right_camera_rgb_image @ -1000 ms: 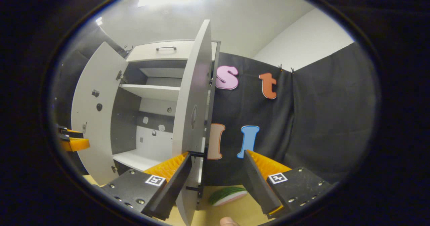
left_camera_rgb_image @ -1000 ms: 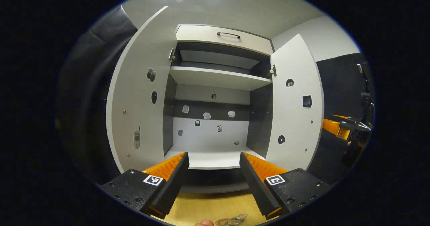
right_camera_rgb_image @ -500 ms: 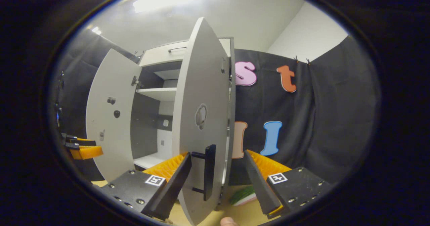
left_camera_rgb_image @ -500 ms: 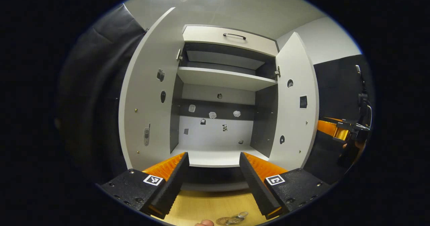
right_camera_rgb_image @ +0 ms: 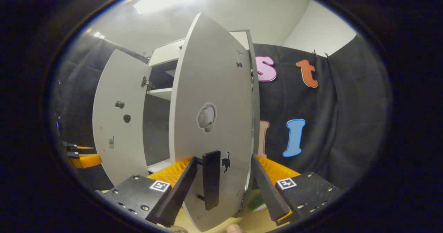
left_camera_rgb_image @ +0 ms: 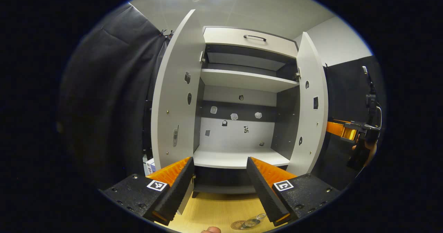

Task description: Grasp the bottle in the cabinet with the left hand and place it on the coaster, then close the right door with the right hand and the left door with the left hand.

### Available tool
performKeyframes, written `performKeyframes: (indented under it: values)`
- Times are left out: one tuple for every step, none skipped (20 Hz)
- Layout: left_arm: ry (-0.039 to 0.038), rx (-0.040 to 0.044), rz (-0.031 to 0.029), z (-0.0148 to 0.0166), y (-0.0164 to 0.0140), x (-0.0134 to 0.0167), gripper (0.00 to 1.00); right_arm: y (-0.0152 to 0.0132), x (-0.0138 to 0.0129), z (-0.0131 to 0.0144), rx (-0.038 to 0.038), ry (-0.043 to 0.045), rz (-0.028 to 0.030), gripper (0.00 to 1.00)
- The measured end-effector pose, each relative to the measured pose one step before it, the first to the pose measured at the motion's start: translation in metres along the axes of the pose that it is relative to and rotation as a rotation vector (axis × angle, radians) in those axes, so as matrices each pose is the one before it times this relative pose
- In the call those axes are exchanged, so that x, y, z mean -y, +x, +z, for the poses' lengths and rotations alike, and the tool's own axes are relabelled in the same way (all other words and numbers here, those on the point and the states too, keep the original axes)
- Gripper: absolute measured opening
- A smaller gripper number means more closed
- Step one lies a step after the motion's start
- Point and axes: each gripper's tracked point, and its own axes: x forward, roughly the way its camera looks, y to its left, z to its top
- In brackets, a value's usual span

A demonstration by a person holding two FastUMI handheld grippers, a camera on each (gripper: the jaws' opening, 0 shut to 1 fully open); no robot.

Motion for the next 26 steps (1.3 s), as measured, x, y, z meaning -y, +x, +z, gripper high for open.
performKeyframes:
  values:
    - [-0.0013,0.00314,0.00462,0.00072,-0.0011,-0.00191,0.96,0.00425,-0.00471,-0.0002,-0.00221,-0.00345,0.00904,1.0]
    - [-0.00108,0.00123,0.00568,0.0008,-0.00058,-0.00224,0.96,0.00434,-0.0044,0.0002,0.00063,0.00235,0.00759,0.96]
    - [0.00002,0.00032,0.00636,-0.00061,-0.00052,-0.00358,0.96,0.00412,-0.00361,-0.00134,-0.00369,0.00196,0.00166,0.96]
    - [0.00138,-0.00087,0.00808,-0.00007,-0.00079,-0.00318,0.96,0.00585,-0.0047,-0.00133,-0.00129,0.01191,0.00576,0.96]
    - [0.00148,-0.00159,0.00926,-0.0011,-0.00028,-0.00471,0.96,0.00433,-0.0051,-0.00198,-0.00394,0.01343,0.00508,0.98]
    - [0.00171,-0.00205,0.01053,-0.00066,-0.00005,-0.00421,0.96,0.00422,-0.00541,-0.00091,-0.00226,0.01034,0.00578,0.98]
    - [0.00163,-0.00177,0.01252,-0.00139,-0.00011,-0.00469,0.96,0.00551,-0.00401,-0.00121,-0.00348,0.00776,0.00598,0.99]
    - [0.00141,-0.00116,0.01429,0.00052,-0.0012,-0.00468,0.96,0.00608,-0.00418,-0.00159,-0.00438,0.00975,0.00786,0.98]
    - [0.0005,0.0001,0.01527,0.00021,-0.00108,-0.00656,0.96,0.00572,-0.00388,-0.00098,-0.00469,0.0104,0.00642,0.98]
    - [-0.00059,0.00142,0.01602,0.00103,-0.00081,-0.00656,0.96,0.00589,-0.00506,-0.00357,-0.00546,0.01677,0.00687,0.99]
    - [-0.00115,0.00198,0.01694,0.00064,-0.00063,-0.00683,0.96,0.00618,-0.00385,-0.00166,-0.00561,0.01428,0.00471,0.98]
    - [-0.00032,0.00363,0.01961,0.00143,-0.00135,-0.00731,0.96,0.00587,-0.00458,-0.00092,-0.00196,0.01002,0.00272,0.98]
    - [0.00028,0.00316,0.01919,0.00274,-0.00302,-0.00663,0.93,0.00566,-0.00423,-0.00051,0.00273,-0.00071,-0.00282,0.98]
    - [-0.00124,0.00189,0.0208,0.00197,-0.00093,-0.00847,0.93,0.00463,-0.00211,0.00072,0.00433,-0.00824,-0.00632,0.98]
    - [-0.00275,0.00201,0.01867,0.00087,0.00308,-0.0104,0.96,0.0049,-0.00296,-0.00016,0.0088,-0.01486,-0.00805,0.99]
    - [-0.00452,0.00208,0.01897,0.00085,0.001,-0.00945,0.96,0.00386,-0.00218,-0.00034,0.00537,-0.01204,-0.00459,0.98]
    - [-0.00424,0.00295,0.01446,0.00185,0.0006,-0.00719,0.93,0.00329,-0.00336,-0.00019,0.00571,-0.0095,-0.00143,0.98]
    - [-0.00256,0.00463,0.01451,0.00306,0.00172,-0.00783,0.93,0.00297,-0.0012,-0.00011,0.00146,-0.00458,-0.0004,0.99]
    - [-0.00022,0.00386,0.01206,0.00167,0.00204,-0.00745,0.96,0.00454,-0.00143,-0.0012,0.00133,-0.00113,0.00015,0.98]
    - [0.0023,0.00624,0.01378,0.0033,0.00208,-0.00754,0.93,0.00391,-0.00109,-0.00007,0.00153,-0.00155,0.00093,0.98]
    - [0.00333,0.00761,0.01226,0.00245,0.00254,-0.00824,0.93,0.0025,-0.00232,-0.00128,0.00019,-0.00294,0.00156,0.98]
    - [0.00362,0.00915,0.01097,0.004,0.00246,-0.00578,0.96,0.00204,-0.00146,-0.00019,0.00144,-0.00022,-0.00206,0.98]
    - [0.00192,0.00934,0.00768,0.00352,0.00301,-0.0064,0.93,0.00383,-0.00104,-0.00002,0.00022,-0.00032,-0.00337,0.98]
    - [0.00211,0.0083,0.00481,0.00399,0.0034,-0.00445,0.93,0.00318,-0.00071,0.00018,0.00052,0.00286,-0.00373,0.98]
    - [0.00113,0.0089,0.00506,0.00347,0.00377,-0.00627,0.93,0.00312,-0.00171,-0.00183,-0.00033,0.00352,-0.00364,0.98]
    - [0.00088,0.00771,0.00372,0.00385,0.00421,-0.00441,0.96,0.00307,-0.0009,-0.00086,0.0006,0.00404,-0.00313,0.98]
